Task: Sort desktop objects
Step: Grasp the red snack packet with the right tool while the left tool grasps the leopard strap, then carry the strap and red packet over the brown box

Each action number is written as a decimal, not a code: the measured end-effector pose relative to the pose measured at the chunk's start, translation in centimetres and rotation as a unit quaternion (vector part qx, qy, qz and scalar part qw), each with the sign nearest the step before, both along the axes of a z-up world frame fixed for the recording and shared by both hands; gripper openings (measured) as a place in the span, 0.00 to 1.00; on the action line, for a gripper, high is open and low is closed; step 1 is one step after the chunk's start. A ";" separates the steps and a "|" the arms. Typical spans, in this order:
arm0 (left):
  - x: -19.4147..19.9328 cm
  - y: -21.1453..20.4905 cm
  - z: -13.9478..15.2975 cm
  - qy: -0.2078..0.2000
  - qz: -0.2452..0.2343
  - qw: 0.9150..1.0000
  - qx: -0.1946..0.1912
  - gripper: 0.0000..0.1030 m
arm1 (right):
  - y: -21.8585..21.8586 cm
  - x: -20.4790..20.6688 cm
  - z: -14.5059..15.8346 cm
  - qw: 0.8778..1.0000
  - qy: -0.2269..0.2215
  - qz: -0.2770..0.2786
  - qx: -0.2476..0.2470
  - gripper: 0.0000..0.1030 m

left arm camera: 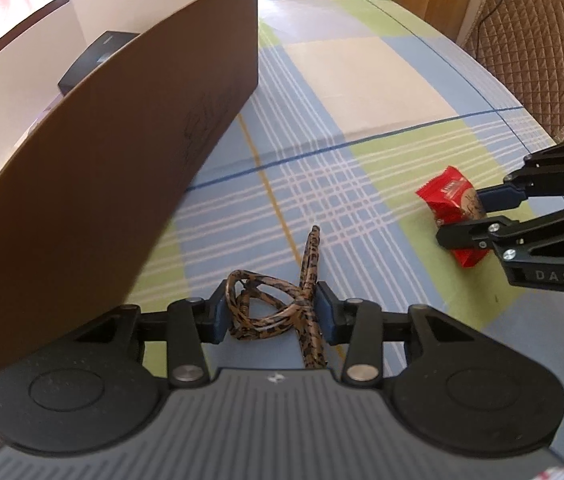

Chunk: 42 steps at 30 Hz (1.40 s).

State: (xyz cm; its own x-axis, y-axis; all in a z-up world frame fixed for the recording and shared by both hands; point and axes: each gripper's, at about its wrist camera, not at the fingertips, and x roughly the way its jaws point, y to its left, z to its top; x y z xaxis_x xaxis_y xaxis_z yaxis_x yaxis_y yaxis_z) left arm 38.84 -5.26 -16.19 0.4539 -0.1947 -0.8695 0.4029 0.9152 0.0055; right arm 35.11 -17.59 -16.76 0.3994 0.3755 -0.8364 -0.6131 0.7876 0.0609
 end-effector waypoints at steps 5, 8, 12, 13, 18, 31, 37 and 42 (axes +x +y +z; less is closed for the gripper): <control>-1.0 0.6 0.2 0.004 0.010 1.000 -0.001 0.36 | 0.0 -0.8 0.2 1.000 0.012 0.001 0.003 0.23; -1.8 1.1 0.5 0.005 0.014 1.000 -0.006 0.36 | 0.1 -1.5 0.4 1.000 0.017 0.008 0.008 0.23; -3.1 2.0 1.2 0.005 0.024 1.000 -0.015 0.36 | 0.3 -2.3 0.9 0.999 0.023 0.015 0.017 0.23; -3.4 2.2 1.4 0.005 0.027 0.999 -0.018 0.36 | 0.4 -2.4 1.0 0.999 0.025 0.017 0.020 0.23; -5.3 3.5 3.5 -0.008 0.038 0.998 -0.043 0.36 | 1.1 -3.3 2.5 0.998 0.025 0.028 0.041 0.23; -8.3 7.3 10.3 -0.073 0.076 0.991 -0.079 0.36 | 4.6 -4.8 7.0 0.994 0.026 0.061 0.086 0.23; -8.5 9.9 13.4 -0.105 0.103 0.984 -0.102 0.36 | 7.0 -4.6 8.6 0.991 0.023 0.082 0.102 0.23; -7.0 12.4 15.5 -0.139 0.130 0.976 -0.103 0.36 | 9.5 -3.2 10.8 0.986 0.017 0.096 0.136 0.23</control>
